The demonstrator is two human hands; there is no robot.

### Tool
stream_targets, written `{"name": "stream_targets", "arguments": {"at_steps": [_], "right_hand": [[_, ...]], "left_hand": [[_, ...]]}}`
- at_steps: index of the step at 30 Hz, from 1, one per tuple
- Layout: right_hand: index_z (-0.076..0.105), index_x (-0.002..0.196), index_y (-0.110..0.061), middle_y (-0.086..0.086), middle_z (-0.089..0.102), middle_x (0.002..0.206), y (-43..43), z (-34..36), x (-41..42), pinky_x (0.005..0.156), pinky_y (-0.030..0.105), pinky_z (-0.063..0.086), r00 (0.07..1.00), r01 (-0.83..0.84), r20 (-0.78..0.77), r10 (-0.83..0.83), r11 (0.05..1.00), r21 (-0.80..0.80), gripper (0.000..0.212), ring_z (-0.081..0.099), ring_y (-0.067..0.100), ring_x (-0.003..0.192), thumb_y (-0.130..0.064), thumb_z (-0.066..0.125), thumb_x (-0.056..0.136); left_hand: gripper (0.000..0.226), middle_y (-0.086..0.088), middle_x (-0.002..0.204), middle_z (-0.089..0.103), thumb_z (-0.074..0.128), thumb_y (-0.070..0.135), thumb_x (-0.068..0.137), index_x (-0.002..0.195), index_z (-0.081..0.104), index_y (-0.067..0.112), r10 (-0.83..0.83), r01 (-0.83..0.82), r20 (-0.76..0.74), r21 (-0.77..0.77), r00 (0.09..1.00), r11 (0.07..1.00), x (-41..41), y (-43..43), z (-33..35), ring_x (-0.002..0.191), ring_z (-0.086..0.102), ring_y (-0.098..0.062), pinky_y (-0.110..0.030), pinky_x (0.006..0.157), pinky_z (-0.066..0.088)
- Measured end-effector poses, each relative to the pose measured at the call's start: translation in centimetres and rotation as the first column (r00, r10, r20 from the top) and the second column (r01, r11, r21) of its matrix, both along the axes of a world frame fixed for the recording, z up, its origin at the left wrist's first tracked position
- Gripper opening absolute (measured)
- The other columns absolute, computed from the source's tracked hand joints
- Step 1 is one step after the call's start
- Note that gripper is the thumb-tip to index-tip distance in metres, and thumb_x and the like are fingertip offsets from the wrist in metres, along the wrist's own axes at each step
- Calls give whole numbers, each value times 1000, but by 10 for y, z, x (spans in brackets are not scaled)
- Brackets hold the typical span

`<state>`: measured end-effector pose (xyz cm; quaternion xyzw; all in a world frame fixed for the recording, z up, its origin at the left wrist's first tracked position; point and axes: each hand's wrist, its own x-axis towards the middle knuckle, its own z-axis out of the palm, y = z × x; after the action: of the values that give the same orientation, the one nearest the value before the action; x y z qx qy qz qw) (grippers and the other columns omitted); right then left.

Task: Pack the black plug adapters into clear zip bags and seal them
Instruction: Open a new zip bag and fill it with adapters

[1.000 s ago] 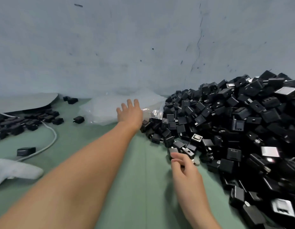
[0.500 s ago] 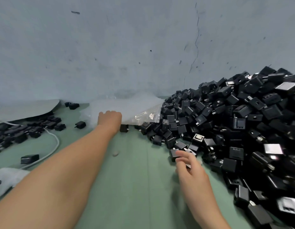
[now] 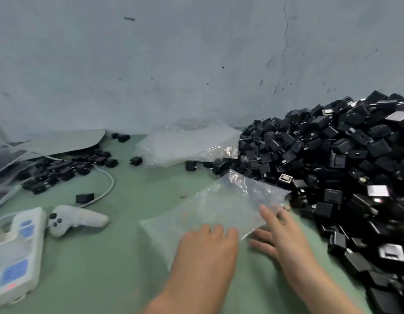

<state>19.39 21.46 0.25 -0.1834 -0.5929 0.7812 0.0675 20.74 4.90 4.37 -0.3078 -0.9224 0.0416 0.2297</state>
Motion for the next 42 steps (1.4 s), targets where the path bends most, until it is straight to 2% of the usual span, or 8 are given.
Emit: {"name": "stream_targets", "arguments": {"at_steps": [5, 12, 18, 24, 28, 33, 37, 42], "right_hand": [[54, 127, -15, 11, 74, 91, -4, -9, 15, 46, 31, 56, 995, 70, 60, -75, 995, 76, 36, 74, 25, 63, 0, 55, 94], [52, 129, -21, -1, 73, 70, -6, -4, 7, 41, 25, 43, 992, -120, 67, 105, 947, 298, 36, 58, 14, 46, -5, 53, 98], [33, 148, -29, 9, 62, 132, -46, 10, -3, 88, 31, 58, 966, -253, -106, 235, 943, -216, 68, 70, 19, 110, -33, 67, 90], [47, 141, -48, -27, 55, 133, -64, 23, 24, 109, 32, 43, 967, -93, -183, 177, 914, 395, 45, 53, -8, 121, -48, 54, 96], [45, 135, -59, -42, 43, 136, -60, 43, 50, 100, 6, 32, 818, -233, -99, 567, 485, 843, 52, 35, -18, 131, -73, 52, 85], [51, 125, -44, -19, 60, 119, -78, 41, 68, 90, 24, 43, 777, -309, 290, 559, -63, 949, 31, 57, 6, 109, -57, 46, 97], [41, 94, -29, -5, 64, 94, -109, 37, 87, 76, 29, 42, 854, -374, 277, 440, 150, 915, 19, 59, 19, 91, -48, 43, 98], [29, 78, -33, -8, 54, 78, -149, 38, 102, 64, 14, 36, 843, -492, 310, 440, 397, 775, 28, 49, 3, 73, -49, 49, 90]], "left_hand": [[34, 17, 71, 68, 43, 47, 81, 73, 73, 34, 3, -41, 190, 194, 982, 980, 35, -54, -36, 65, 68, -8, -19, 65, 49], [73, 4, 122, 70, 78, 20, 51, 121, 63, 36, 11, -1, 324, -33, 946, 999, 36, -152, -41, 105, 71, -22, -35, 78, 58], [61, 21, 84, 69, 19, 58, 102, 82, 74, 41, -64, 8, 296, 187, 953, 982, 52, -167, -39, 69, 68, -2, -24, 71, 50], [39, 25, 87, 61, 26, 61, 101, 92, 61, 48, 74, -188, 299, 374, 952, 908, 50, -129, -27, 74, 59, 3, -20, 66, 51], [25, 16, 91, 70, 65, 19, 76, 95, 75, 32, -153, 138, 60, 211, 986, 968, 30, -120, -24, 78, 67, -11, -25, 73, 41], [28, 12, 100, 70, 72, 7, 76, 96, 74, 27, -239, 268, -143, 239, 960, 934, 20, -130, -34, 88, 65, -17, -34, 86, 43], [20, 3, 118, 65, 61, 38, 88, 102, 70, 27, -24, 71, -110, 449, 994, 891, 26, -131, -35, 109, 56, -21, -41, 100, 37], [73, 9, 117, 50, 74, 34, 82, 145, 37, 26, 25, -686, 724, 642, 689, 343, 34, -110, -33, 95, 59, -4, -16, 85, 42]]}}
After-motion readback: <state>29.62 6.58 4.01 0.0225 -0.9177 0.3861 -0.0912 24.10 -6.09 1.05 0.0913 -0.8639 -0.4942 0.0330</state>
